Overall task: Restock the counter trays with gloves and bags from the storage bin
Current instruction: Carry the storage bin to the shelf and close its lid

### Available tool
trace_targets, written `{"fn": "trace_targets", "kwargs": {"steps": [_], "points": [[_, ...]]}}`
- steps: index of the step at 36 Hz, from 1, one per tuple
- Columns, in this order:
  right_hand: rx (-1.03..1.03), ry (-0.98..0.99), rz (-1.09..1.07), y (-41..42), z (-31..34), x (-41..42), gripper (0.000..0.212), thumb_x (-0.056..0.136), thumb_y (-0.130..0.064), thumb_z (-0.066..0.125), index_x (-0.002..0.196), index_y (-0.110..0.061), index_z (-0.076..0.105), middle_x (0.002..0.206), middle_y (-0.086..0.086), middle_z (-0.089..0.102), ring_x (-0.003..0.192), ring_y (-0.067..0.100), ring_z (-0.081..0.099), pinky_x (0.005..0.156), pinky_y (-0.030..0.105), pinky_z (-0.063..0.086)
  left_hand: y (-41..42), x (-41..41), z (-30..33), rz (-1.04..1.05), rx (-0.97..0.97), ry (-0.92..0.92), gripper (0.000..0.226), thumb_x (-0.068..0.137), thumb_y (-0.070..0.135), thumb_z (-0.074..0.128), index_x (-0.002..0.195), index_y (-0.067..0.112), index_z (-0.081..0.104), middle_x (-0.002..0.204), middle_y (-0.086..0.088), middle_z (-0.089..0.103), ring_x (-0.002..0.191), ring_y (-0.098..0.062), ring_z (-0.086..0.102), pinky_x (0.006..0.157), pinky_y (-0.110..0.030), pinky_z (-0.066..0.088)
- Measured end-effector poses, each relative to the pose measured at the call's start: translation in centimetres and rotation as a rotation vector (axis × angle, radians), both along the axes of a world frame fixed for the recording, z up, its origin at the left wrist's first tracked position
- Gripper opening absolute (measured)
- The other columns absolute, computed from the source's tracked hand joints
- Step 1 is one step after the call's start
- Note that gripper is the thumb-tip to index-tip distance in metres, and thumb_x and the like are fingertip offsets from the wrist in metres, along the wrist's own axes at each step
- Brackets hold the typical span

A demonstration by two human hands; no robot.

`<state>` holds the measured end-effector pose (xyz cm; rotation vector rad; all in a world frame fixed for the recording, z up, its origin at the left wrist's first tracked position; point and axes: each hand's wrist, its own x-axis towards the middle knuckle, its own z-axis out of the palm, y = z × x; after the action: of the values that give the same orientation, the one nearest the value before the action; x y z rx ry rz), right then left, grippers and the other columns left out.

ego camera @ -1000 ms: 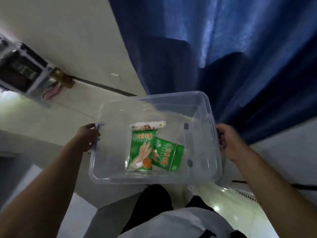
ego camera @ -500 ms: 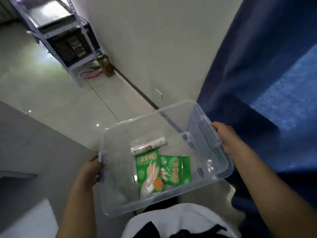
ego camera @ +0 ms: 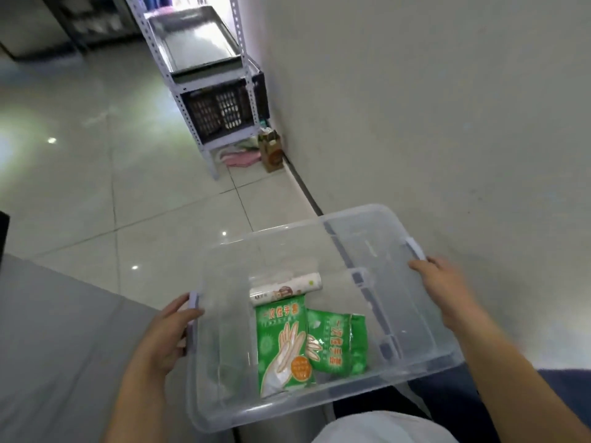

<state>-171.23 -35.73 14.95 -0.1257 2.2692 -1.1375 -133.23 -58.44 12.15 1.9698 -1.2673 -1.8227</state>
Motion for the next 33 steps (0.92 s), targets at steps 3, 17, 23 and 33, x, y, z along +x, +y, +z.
{"fn": "trace_targets", "kwargs": {"steps": [3, 17, 23, 33], "points": [[-0.018, 0.011, 0.036, -7.6, -0.9, -3.4, 0.021, 0.087, -0.026, 0.063, 0.101, -0.012, 0.068, 0.083, 0.007, 0.063, 0.071, 0.024, 0.056, 0.067, 0.036, 0.045, -5.1, -1.9, 0.6, 0.035, -0.002, -0.016, 0.043, 0.089, 0.007, 0.060, 0.124, 0.032, 0.063, 0.099, -0.009, 0.066, 0.084, -0.028, 0.060, 0.068, -0.034, 0.046], [0.012, -0.106, 0.293, -45.5, -1.4, -9.4, 0.030, 0.081, -0.036, 0.069, 0.096, -0.011, 0.069, 0.086, 0.008, 0.063, 0.070, 0.025, 0.057, 0.059, 0.030, 0.039, -30.6, -4.0, 2.4, 0.432, 0.069, -0.006, 0.033, 0.090, 0.027, 0.061, 0.121, 0.036, 0.057, 0.110, -0.003, 0.060, 0.089, -0.023, 0.057, 0.067, -0.039, 0.049], [0.096, -0.206, 0.445, -66.7, -2.2, -6.8, 0.030, 0.082, -0.046, 0.072, 0.077, -0.017, 0.067, 0.062, 0.003, 0.061, 0.045, 0.016, 0.057, 0.038, 0.019, 0.041, -46.4, -0.9, -1.3, 0.580, 0.270, -0.004, 0.038, 0.085, 0.041, 0.067, 0.113, 0.023, 0.051, 0.099, -0.009, 0.052, 0.093, -0.034, 0.057, 0.090, -0.052, 0.049], [0.146, -0.263, 0.625, -91.4, 3.9, 1.1, 0.049, 0.079, -0.061, 0.064, 0.086, -0.013, 0.065, 0.075, 0.011, 0.058, 0.056, 0.021, 0.054, 0.050, 0.020, 0.043, -66.3, 9.1, -0.4, 0.688, 0.290, 0.148, 0.032, 0.079, 0.038, 0.072, 0.103, 0.023, 0.058, 0.098, -0.006, 0.050, 0.081, -0.025, 0.052, 0.073, -0.063, 0.053]]}}
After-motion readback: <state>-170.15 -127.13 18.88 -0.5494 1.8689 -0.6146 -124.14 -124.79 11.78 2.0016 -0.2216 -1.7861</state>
